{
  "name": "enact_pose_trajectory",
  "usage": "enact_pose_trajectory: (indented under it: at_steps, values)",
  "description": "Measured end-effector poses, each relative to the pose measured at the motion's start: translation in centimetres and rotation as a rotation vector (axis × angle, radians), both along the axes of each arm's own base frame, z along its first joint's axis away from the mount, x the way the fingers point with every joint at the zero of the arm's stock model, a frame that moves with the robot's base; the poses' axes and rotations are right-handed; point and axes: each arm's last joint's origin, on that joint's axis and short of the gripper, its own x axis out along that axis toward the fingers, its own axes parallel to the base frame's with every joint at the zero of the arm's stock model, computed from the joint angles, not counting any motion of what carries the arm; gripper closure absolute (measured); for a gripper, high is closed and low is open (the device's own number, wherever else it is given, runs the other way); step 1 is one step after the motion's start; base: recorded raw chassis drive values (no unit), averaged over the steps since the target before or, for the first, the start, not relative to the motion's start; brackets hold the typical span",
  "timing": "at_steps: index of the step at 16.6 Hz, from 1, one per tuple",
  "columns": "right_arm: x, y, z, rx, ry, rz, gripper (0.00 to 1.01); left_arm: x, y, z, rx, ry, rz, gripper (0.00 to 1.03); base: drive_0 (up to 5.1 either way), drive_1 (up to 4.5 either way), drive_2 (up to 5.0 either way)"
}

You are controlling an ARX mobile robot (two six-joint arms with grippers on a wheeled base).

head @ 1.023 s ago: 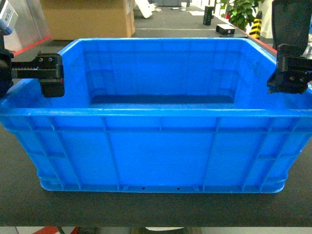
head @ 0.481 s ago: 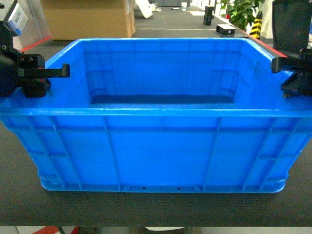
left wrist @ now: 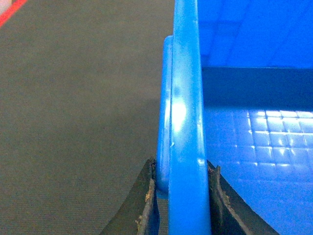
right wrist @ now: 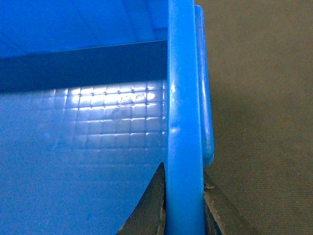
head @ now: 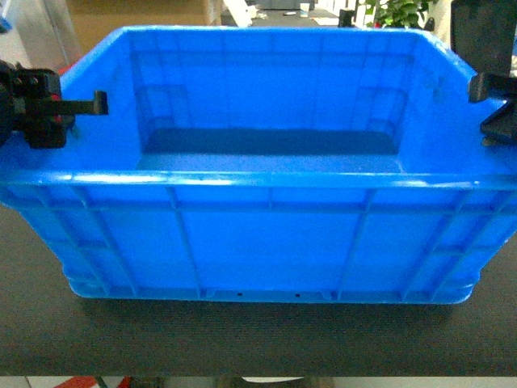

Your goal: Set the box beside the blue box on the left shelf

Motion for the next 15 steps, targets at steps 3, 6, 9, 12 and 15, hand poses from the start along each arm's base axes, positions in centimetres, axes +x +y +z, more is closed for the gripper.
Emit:
enact_pose_trajectory:
  at_steps: [3,6,9,12,15]
  values:
    - [-2.6,-0.2,2.8,0.006,-0.113,-0.011,0.92,-2.2,0.2,2.8,-0.009,-0.111,-0.005,0.83,0.0,0.00,0.0]
    - [-5.4,-0.4,4.2,-0.003,-0.186,-0.012,0.92,-5.1,0.5,4.0,-0.017,-0.182,-0.006,0.83,0.0,0.00,0.0]
    - [-7.2,-0.1,4.6,-0.073,-0.282,-0.031,0.92,-6.4,0.4,4.2,-0.018,-0.228,-0.009,0.83,0.0,0.00,0.0]
    - [-7.2,-0.1,4.5,-0.086,-0.278,-0.031,0.92,-6.4,0.4,4.2,-0.017,-0.222,-0.011,0.83,0.0,0.00,0.0]
    - [-7.2,-0.1,4.6,-0.088,-0.282,-0.030,0.92,-6.4,0.4,4.2,-0.018,-0.227,-0.011,0.83,0.0,0.00,0.0]
